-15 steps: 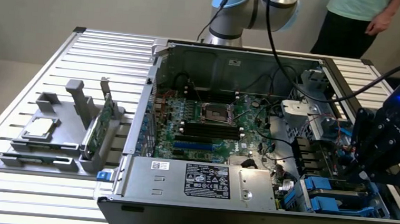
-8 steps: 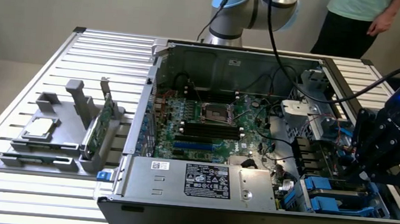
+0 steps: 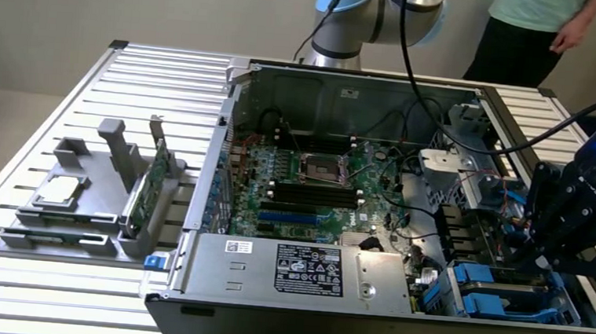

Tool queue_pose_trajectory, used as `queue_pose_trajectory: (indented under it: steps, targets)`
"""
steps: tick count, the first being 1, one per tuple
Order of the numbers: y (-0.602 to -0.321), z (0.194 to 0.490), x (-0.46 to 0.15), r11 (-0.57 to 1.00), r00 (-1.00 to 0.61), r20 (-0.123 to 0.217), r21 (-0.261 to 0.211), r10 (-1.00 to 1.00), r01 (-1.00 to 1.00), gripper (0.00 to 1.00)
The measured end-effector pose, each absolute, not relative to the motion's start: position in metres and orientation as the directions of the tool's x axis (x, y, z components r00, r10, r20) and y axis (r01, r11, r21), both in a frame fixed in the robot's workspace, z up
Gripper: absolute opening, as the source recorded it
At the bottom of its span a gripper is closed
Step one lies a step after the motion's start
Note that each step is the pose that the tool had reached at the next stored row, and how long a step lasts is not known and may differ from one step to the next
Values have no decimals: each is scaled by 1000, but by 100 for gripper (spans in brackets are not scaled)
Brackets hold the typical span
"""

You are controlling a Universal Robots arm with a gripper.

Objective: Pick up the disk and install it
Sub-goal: 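Insert the first disk wire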

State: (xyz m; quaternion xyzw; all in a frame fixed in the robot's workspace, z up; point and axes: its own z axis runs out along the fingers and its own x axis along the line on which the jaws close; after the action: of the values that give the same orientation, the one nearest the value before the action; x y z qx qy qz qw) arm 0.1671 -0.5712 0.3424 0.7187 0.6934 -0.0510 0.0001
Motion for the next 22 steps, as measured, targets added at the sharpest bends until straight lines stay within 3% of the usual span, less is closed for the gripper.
queue_pose_trajectory:
  steps: [22]
  targets:
    - [-571,340,168,-48,42,-81,-73,996,996,16]
